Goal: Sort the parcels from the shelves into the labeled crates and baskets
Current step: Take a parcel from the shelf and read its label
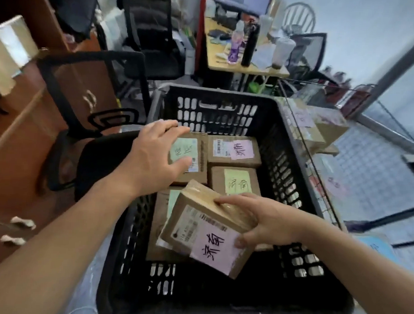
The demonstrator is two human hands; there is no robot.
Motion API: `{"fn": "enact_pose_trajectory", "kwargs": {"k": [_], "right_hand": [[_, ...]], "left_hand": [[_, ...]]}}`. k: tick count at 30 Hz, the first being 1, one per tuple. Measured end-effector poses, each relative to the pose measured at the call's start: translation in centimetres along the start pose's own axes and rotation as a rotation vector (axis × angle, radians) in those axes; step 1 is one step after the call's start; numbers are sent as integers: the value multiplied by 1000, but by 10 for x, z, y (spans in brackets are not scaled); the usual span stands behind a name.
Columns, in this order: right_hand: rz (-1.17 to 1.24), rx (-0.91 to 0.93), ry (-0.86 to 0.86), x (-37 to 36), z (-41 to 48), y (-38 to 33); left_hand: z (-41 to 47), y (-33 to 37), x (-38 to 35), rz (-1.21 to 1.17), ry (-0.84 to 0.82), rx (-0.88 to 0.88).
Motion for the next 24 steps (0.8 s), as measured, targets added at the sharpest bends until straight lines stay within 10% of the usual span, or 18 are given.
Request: {"fn": "enact_pose_trajectory", "kwargs": {"k": [24], "right_hand": [[-413,-153,99,-25,-69,22]], "left_hand": [[23,66,-35,-195,-210,-312]]}}
Point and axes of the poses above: each hand's wrist, its own z-axis towards the middle knuckle, its own x-axis out of the back of the hand, y = z × x, the point moved 6 cm from there along z, towards the middle knuckle, and after that the axes turned 15 degrees about -x, right-handed, at the moved point
